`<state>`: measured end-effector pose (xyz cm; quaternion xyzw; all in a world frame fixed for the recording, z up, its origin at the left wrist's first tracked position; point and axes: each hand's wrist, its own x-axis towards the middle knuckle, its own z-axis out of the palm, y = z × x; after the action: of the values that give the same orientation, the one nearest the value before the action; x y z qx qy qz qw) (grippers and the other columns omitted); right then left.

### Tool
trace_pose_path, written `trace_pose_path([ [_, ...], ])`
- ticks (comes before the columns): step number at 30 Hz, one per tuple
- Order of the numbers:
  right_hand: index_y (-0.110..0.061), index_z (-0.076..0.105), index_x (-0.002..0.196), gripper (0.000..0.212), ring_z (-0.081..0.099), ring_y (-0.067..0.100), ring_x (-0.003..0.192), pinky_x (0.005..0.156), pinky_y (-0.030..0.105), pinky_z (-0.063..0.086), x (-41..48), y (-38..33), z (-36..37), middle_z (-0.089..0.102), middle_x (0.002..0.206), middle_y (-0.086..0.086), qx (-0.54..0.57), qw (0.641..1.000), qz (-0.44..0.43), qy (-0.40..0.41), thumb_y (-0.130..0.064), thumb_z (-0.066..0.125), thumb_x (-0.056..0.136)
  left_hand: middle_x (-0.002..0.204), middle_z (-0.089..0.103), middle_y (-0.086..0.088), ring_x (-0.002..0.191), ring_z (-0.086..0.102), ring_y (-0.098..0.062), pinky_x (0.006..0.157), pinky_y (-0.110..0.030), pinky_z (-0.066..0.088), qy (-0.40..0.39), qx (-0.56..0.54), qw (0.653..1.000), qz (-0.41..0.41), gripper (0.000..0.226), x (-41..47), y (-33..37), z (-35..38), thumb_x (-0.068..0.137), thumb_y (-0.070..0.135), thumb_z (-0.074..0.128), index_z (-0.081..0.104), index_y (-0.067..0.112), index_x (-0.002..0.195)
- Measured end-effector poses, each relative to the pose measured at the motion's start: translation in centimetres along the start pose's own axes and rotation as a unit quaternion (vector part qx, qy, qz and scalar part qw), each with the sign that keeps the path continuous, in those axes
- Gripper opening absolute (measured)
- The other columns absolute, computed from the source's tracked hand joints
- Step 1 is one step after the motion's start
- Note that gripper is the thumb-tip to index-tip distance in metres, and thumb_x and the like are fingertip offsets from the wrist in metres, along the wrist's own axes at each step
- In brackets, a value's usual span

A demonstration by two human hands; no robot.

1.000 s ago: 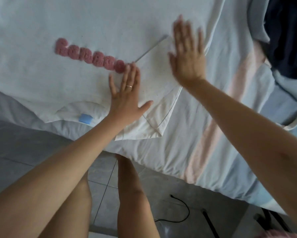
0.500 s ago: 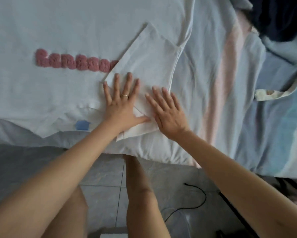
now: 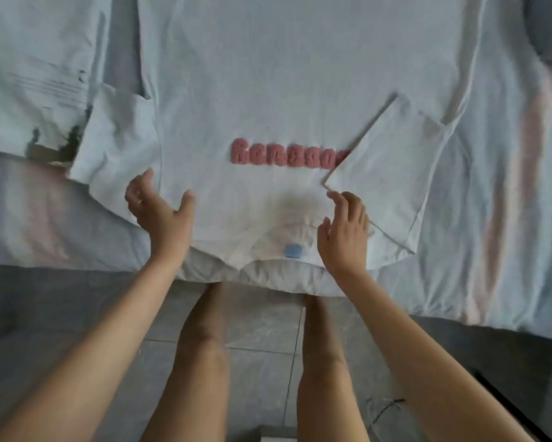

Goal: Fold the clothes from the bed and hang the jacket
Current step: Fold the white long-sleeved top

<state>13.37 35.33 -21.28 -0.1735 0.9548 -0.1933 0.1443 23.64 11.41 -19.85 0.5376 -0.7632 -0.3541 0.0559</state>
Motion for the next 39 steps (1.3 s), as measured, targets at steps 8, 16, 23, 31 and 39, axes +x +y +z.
trace_pose_path([
  [8,-0.010,0.041,0.137,0.057,0.056,0.025,0.094,0.076,0.034,0.045,5.6,-19.8,8.3,0.053,0.116,0.009,0.223,0.963,0.002,-0.153,0.002,0.042,0.082,0.123,0.063,-0.011,0.099,0.067,-0.023,0.078,-0.039,0.058,-0.010,-0.375,0.834,-0.405,0.089,13.8,-8.7,-5.9,0.049,0.049,0.089,0.057,0.010,0.122],
  [16,-0.033,0.032,0.144,0.061,0.049,0.011,0.082,0.092,0.034,0.044,8.2,-23.4,11.8,0.050,0.088,-0.010,0.322,0.883,0.127,-0.316,-0.015,0.043,0.087,0.090,0.063,0.005,0.084,0.059,-0.011,0.066,-0.021,0.046,-0.037,-0.328,0.895,-0.300,0.016,10.4,-5.4,-7.1,0.084,0.018,0.066,0.062,0.017,0.099],
  [23,-0.019,0.056,0.127,0.048,0.057,0.025,0.106,0.098,0.040,0.041,8.0,-18.3,8.0,0.060,0.124,0.006,0.732,0.544,0.337,-0.233,-0.045,0.027,0.100,0.141,0.043,0.001,0.131,0.042,-0.006,0.098,-0.017,0.037,-0.260,-0.165,0.931,0.196,0.024,5.4,0.2,-5.9,0.078,0.027,0.066,0.055,0.011,0.091],
  [31,-0.015,0.053,0.119,0.026,0.065,0.021,0.093,0.080,0.033,0.054,4.0,-11.9,4.7,0.065,0.114,0.011,0.558,0.745,0.363,-0.031,-0.024,0.057,0.094,0.141,0.042,-0.022,0.132,0.039,-0.033,0.108,-0.040,0.035,-0.191,0.061,0.911,0.361,0.039,10.0,2.4,-2.3,0.073,-0.007,0.050,0.062,0.004,0.108],
  [39,-0.007,0.062,0.102,0.022,0.055,0.020,0.088,0.068,0.027,0.037,4.0,-13.8,7.0,0.051,0.095,-0.002,0.223,0.946,0.192,-0.136,-0.023,0.063,0.086,0.139,0.044,-0.012,0.126,0.041,-0.033,0.100,-0.042,0.034,-0.284,0.331,0.817,0.377,0.057,18.2,6.7,1.0,0.085,0.012,0.061,0.041,0.017,0.139],
])
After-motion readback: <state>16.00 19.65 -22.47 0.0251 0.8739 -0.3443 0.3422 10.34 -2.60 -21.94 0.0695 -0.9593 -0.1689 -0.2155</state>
